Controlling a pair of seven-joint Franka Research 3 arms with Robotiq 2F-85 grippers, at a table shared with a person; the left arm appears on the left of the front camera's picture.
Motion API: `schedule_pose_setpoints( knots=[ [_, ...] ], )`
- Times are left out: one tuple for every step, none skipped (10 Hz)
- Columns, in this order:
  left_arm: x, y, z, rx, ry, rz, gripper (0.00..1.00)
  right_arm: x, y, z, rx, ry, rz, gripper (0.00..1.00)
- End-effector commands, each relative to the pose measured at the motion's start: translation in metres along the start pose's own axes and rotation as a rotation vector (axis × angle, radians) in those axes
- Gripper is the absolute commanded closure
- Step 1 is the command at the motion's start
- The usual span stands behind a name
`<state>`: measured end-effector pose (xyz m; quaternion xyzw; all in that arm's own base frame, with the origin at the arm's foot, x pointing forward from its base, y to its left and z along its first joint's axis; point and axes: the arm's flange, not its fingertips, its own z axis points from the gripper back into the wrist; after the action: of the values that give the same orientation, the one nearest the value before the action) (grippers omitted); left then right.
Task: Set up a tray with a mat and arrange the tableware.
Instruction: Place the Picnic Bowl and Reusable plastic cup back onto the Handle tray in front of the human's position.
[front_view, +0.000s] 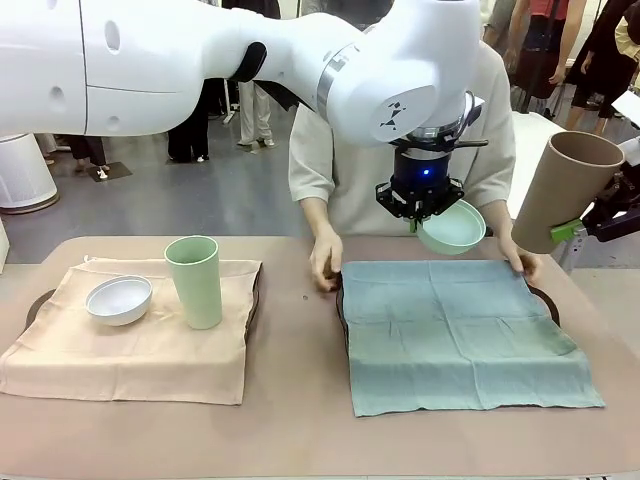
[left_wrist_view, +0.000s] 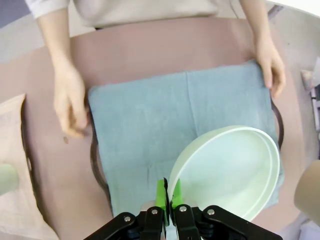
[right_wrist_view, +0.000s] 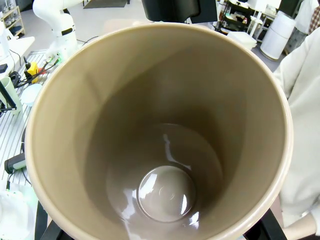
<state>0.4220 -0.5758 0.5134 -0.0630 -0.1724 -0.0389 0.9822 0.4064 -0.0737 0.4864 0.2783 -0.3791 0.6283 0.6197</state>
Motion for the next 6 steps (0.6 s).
schedule_pose_setpoints(
  knots=[
    [0.0031, 0.0007, 0.0026, -0.014, 0.009, -0.012, 1.0, 0.0013, -0.0041, -0.0004, -0.013, -0.012, 0.017, 0.8],
    [0.0031, 0.0007, 0.0026, -0.014, 0.009, -0.012, 1.0, 0.0013, -0.0041, -0.0004, -0.013, -0.012, 0.017, 0.8],
    [0.0031, 0.0007, 0.0026, -0.014, 0.009, -0.012, 1.0, 0.0013, -0.0041, -0.0004, -0.013, -0.012, 0.017, 0.8],
    [0.0031, 0.0007, 0.0026, -0.014, 0.009, -0.012, 1.0, 0.0013, -0.0041, -0.0004, -0.013, -0.012, 0.017, 0.8],
    [0.0031, 0.0007, 0.0026, -0.014, 0.009, -0.012, 1.0, 0.0013, -0.0041, -0.0004, -0.013, -0.012, 0.017, 0.8],
    [0.0031, 0.0007, 0.0026, -0.014, 0.009, -0.012, 1.0, 0.0013, -0.0041, -0.0004, -0.013, -0.012, 0.017, 0.8]
  ],
)
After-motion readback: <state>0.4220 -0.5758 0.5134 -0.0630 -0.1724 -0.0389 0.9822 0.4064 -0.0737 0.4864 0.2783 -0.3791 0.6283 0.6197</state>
